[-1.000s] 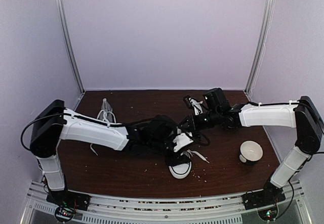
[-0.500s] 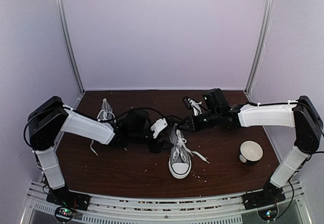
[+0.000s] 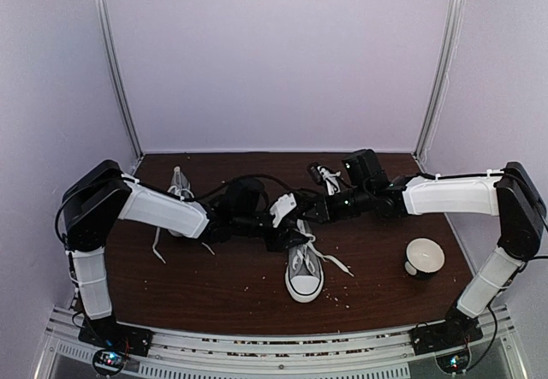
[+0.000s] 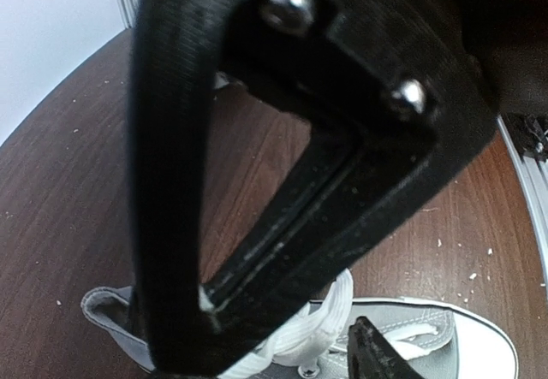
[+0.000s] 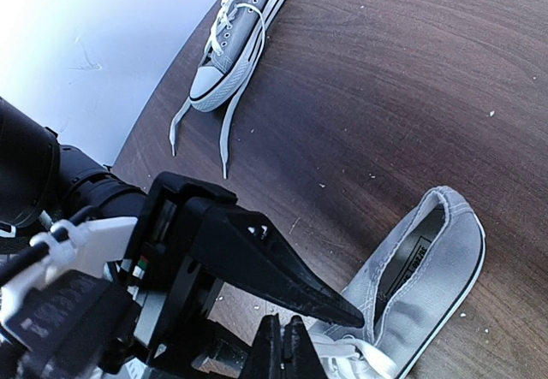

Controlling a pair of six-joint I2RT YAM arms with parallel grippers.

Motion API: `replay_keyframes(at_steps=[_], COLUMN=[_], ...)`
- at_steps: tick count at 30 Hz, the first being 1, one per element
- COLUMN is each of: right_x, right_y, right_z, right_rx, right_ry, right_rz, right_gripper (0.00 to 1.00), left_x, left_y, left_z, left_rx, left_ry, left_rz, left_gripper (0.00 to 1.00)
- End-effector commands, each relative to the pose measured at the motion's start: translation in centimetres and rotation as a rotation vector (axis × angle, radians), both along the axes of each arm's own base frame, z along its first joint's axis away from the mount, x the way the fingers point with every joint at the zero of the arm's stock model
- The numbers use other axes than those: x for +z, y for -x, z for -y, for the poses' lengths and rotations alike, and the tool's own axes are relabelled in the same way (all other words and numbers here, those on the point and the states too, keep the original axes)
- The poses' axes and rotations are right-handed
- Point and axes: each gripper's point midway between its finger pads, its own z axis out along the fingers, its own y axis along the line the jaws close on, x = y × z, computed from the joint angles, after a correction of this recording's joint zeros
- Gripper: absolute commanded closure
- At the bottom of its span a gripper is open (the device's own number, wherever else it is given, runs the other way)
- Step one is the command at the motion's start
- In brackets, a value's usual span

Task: Tie the shoes
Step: Pass from the right arm to the left

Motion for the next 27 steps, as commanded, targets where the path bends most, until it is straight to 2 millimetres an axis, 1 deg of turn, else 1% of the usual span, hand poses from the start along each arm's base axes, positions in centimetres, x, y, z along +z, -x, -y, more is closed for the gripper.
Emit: replay_keyframes(at_steps=[1, 3, 6, 8, 12, 16, 19, 27], right_x=[1.5, 1.5, 1.3, 1.3, 1.5, 1.6, 1.8, 2.0], right_y=[-0.2, -0.1, -0.1, -0.1, -0.2, -0.2, -0.2, -0.3], right_z=[-1.1, -1.2, -1.3, -1.3, -1.3, -1.3, -1.3, -1.4], right_rx=[0.023, 0.027, 0.030, 0.031, 0.032, 0.031, 0.032, 0.031], right_ry=[-0.041, -0.045, -0.047, -0.047, -0.047, -0.046, -0.048, -0.051], right_rz=[0.024, 0.019, 0.012, 0.011, 0.014, 0.015, 0.017, 0.016], right_gripper=[1.00, 1.00, 1.00, 1.00, 1.00, 1.00, 1.00, 1.00], left_x=[0.3, -0.5, -1.5, -1.8, -1.4, -0.8, -1.1, -0.3], left_y=[0.5, 0.6, -0.3, -0.9, -1.8, -1.3, -1.8, -1.6], left_z=[0.6, 0.0, -0.4, -0.3, 0.3, 1.0, 1.1, 1.7], left_rx=[-0.079, -0.099, -0.089, -0.077, -0.041, -0.073, -0.050, -0.059], left_ry=[-0.021, -0.068, -0.143, -0.172, -0.144, -0.100, -0.115, -0.079], left_rz=[0.049, 0.089, 0.151, 0.161, 0.164, 0.144, 0.135, 0.114], left_gripper=[0.45, 0.42, 0.42, 0.43, 0.53, 0.59, 0.67, 0.67])
